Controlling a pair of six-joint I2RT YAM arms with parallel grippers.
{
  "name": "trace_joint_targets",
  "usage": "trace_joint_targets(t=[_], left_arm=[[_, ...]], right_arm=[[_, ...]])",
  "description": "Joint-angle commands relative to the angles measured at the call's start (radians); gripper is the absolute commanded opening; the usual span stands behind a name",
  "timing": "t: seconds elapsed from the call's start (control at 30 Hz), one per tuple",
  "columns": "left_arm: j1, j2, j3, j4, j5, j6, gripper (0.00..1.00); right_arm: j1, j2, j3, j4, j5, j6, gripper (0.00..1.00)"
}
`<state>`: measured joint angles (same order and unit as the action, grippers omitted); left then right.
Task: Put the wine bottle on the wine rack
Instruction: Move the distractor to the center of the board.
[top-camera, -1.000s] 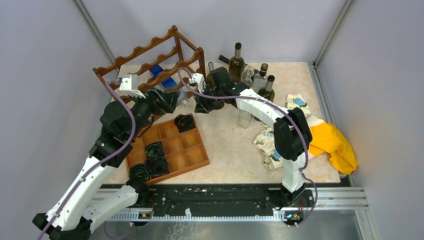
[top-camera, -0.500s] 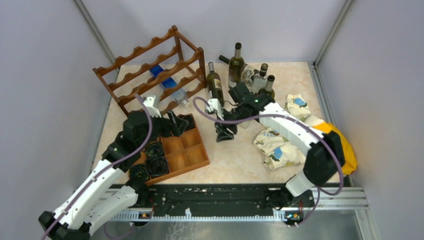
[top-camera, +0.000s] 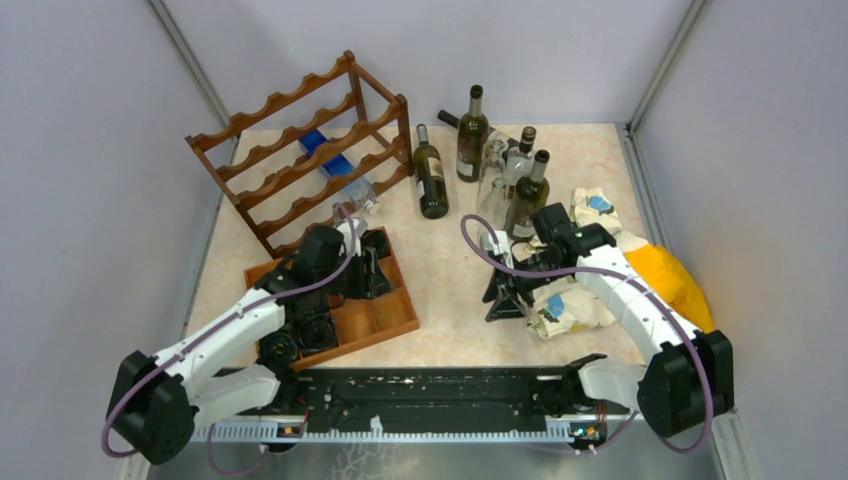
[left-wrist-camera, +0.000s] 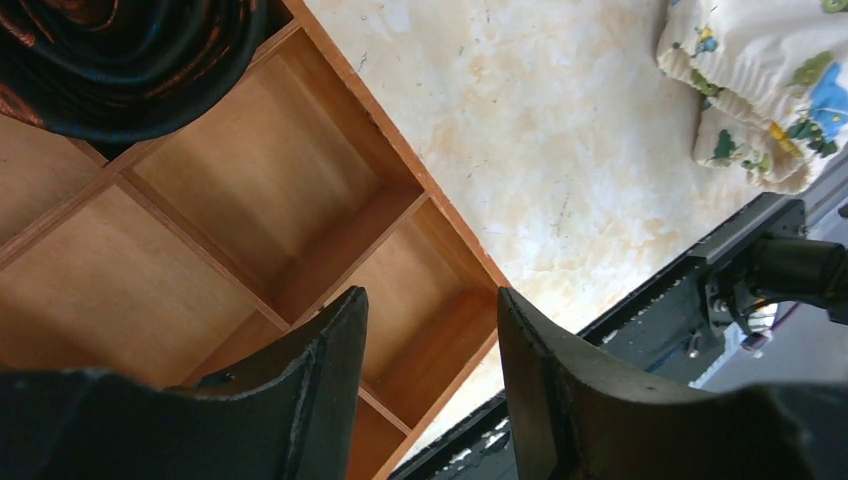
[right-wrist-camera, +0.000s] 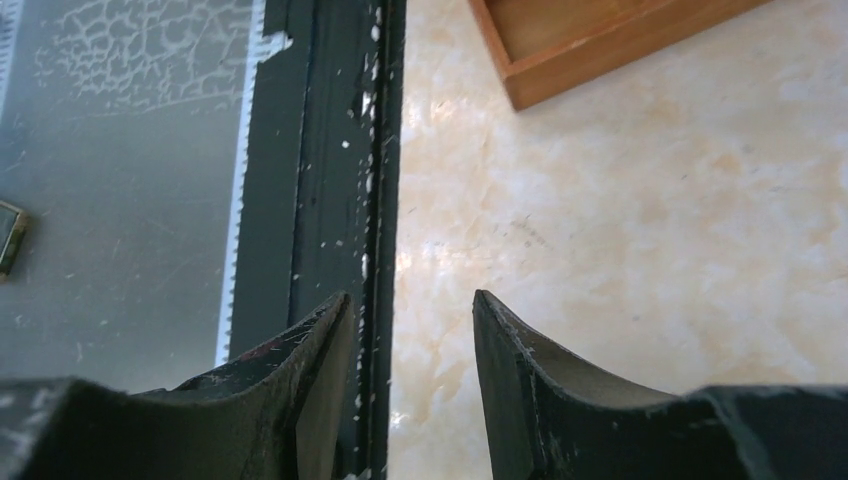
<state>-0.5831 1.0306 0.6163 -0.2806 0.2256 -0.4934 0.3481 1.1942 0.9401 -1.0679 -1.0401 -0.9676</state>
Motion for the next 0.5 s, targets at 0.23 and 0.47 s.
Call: trace_joint_targets(t=[0.23,0.47], left_arm=[[-0.04,0.21,0.041,0.076,0.009,0.069,0.68],[-0.079,0.388,0.143,0.11,-0.011,0.058,0.66]], right_arm=[[-0.106,-0.149,-0.19,0.174,-0.013,0.069,0.47],[-0.115,-0.208,-0.246,0.23,-0.004,0.093,0.48]])
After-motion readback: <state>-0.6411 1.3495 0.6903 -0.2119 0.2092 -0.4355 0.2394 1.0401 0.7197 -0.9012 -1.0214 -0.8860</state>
